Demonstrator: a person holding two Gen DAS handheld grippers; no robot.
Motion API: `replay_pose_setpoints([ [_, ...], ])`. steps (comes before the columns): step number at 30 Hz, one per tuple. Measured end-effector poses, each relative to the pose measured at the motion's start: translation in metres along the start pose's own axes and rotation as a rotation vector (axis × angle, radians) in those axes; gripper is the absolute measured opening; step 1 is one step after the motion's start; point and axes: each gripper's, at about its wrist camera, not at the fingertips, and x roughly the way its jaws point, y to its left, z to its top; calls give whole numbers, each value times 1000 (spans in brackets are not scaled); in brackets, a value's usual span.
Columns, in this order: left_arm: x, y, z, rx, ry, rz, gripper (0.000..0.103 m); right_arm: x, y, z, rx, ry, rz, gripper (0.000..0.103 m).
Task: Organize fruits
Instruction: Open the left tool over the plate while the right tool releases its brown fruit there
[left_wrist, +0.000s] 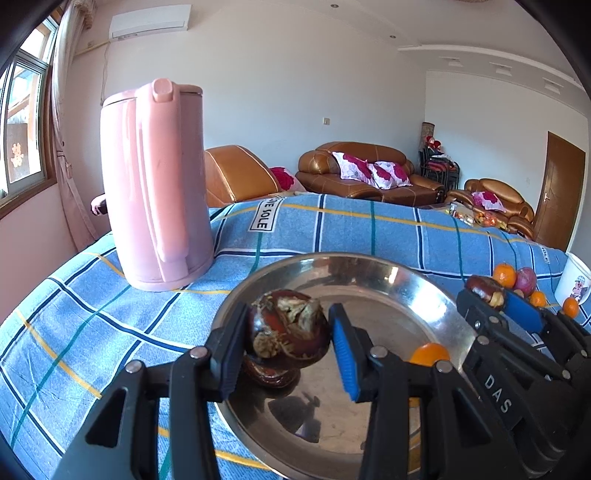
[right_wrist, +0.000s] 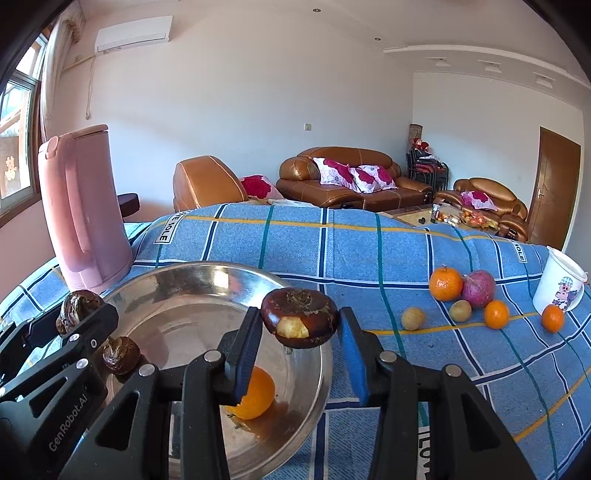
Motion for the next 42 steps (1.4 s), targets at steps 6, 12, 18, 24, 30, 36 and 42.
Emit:
replay_pose_setpoints([
  [6,15,-3,1,17,75,-9,46,17,4,2,11,66,27,45],
  [12,25,-8,1,39,125,-8,46,33,3,3,39,135,61,45],
  [18,29,-11,0,58,147,0,46,47,8,1,30,198,91,45],
  [24,33,-13,0,69,175,14,46,58,10,-1,40,248,115,45],
  [30,35,-11,0,60,181,40,47,57,13,0,36,252,128,45],
  [36,24,-6,1,27,127,84,67,49,8,1,50,216,131,48],
  [42,4,14,3,-94,2,116,103,21,-20,2,188,51,139,66],
])
